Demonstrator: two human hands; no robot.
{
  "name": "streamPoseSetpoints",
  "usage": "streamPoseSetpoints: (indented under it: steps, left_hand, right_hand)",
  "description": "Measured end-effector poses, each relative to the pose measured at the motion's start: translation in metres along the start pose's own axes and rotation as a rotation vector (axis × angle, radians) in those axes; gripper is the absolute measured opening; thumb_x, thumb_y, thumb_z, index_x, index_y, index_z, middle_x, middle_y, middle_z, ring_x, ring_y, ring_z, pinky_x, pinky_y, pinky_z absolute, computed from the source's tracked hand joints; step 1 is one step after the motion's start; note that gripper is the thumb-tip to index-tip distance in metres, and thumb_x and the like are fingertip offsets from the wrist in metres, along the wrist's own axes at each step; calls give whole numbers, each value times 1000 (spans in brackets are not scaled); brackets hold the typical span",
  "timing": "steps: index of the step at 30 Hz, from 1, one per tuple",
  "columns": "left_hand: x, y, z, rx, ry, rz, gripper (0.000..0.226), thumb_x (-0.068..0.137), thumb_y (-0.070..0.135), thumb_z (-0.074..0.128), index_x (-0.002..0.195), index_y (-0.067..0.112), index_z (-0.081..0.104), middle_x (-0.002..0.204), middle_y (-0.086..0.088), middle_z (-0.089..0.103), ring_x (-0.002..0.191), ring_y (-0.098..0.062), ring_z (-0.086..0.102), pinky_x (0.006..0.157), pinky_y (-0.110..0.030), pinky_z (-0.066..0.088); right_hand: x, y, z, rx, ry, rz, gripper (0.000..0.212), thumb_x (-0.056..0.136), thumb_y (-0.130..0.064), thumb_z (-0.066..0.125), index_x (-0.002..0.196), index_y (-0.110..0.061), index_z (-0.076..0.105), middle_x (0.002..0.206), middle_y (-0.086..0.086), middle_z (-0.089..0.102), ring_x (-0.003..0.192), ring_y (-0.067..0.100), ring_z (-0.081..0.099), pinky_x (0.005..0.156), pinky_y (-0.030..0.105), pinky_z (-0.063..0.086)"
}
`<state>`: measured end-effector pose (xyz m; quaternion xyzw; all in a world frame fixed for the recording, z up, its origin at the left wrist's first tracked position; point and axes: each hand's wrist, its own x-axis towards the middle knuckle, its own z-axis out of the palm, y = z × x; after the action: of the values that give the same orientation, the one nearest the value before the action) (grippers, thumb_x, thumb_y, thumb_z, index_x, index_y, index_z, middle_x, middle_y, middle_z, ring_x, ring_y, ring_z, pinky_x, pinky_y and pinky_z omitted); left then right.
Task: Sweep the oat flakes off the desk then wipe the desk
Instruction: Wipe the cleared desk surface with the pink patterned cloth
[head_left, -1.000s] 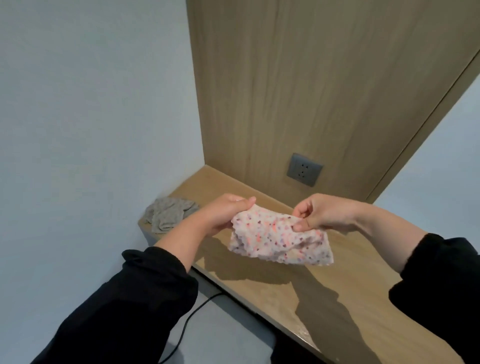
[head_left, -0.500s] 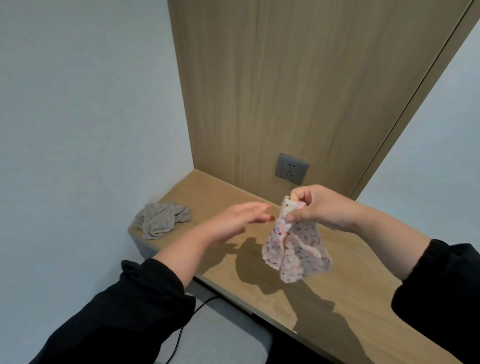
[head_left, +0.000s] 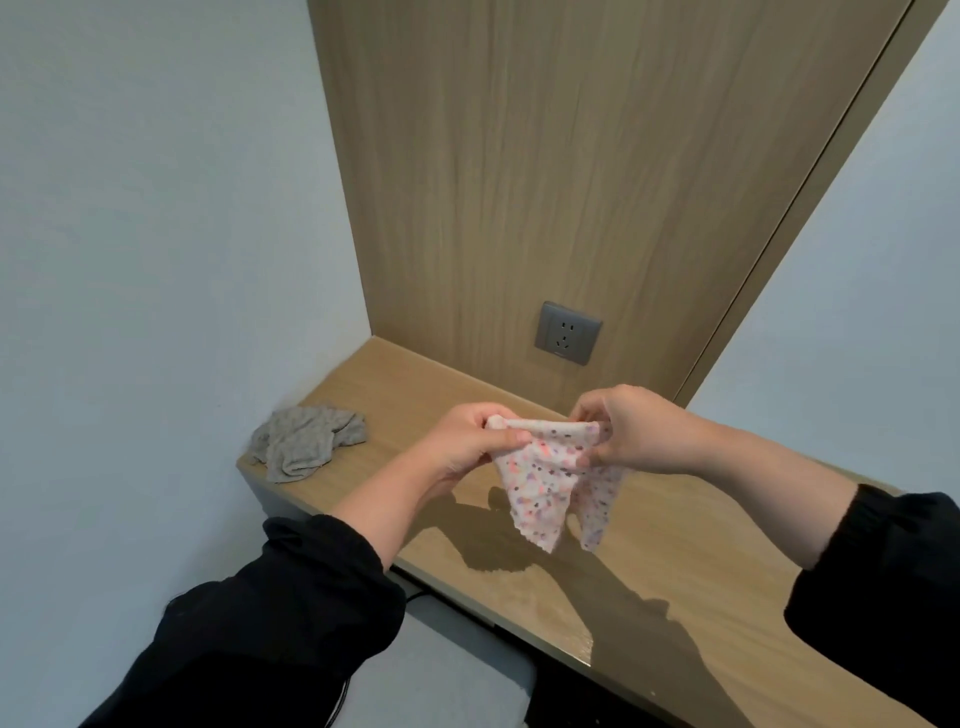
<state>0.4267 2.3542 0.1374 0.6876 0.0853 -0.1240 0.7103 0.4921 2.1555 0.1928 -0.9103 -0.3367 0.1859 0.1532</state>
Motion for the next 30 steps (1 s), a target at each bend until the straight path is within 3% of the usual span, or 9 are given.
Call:
streamPoseSetpoints:
  steps: [5,11,15,18,20,23,25,28,30]
  left_hand:
    - [-1,10,-17,332,92,86,15,80,4,74,75,16,66,76,1,63,74,-10,58,66,-20,48]
    - [-1,20,-22,551,102,123,23,75,1,78,67,17,63,67,5,63,58,0,58,56,-14,46]
    - [2,20,-25,618,168,149,24,75,2,78,67,18,64,71,5,63,66,-5,58,58,-14,47]
    - [4,21,-28,616,195,161,24,74,3,80,66,20,64,69,9,62,66,-3,56,57,-13,45]
    - [5,22,-30,581,203,154,22,74,4,79,67,20,66,69,10,63,65,-2,57,58,-14,44]
    - [6,25,-31,545,200,138,15,75,4,79,72,16,70,72,9,65,67,-1,57,59,-13,44]
    - [6,27,-30,610,209,137,14,75,5,79,73,16,71,74,8,66,67,0,57,56,-9,41]
    - [7,27,-29,720,206,139,15,76,8,79,71,18,70,75,5,67,65,-3,57,51,-6,38]
    - [8,24,-29,808,217,144,13,76,12,79,73,19,69,76,6,66,68,-3,57,52,-10,37]
  right_hand:
    - [1,20,3,33,-310,80,24,86,-32,72,87,-9,66,81,6,66,75,19,61,64,27,43]
    - [19,44,14,-87,-367,133,23,83,-26,74,100,-14,65,96,-2,66,89,16,61,77,29,51]
    - [26,56,21,361,-436,77,30,83,-22,75,108,-8,65,111,2,71,106,19,65,98,35,50]
    - [25,59,28,840,-520,126,59,81,-34,70,124,2,54,120,10,65,113,23,61,97,33,50]
    - [24,63,31,973,-564,160,68,81,-41,66,131,2,50,121,12,62,115,26,58,96,33,49]
    - [19,67,33,878,-490,145,39,87,-27,61,110,5,58,109,15,62,105,27,58,95,35,47]
    - [13,66,30,734,-338,142,15,90,-16,67,84,-4,59,87,7,64,88,21,59,80,30,49]
    - [7,65,24,608,-131,153,30,82,-3,73,65,-13,50,61,-3,53,62,13,50,53,20,42]
    - [4,64,21,553,-91,179,31,78,-3,77,67,-12,50,62,-2,52,58,11,47,49,19,39]
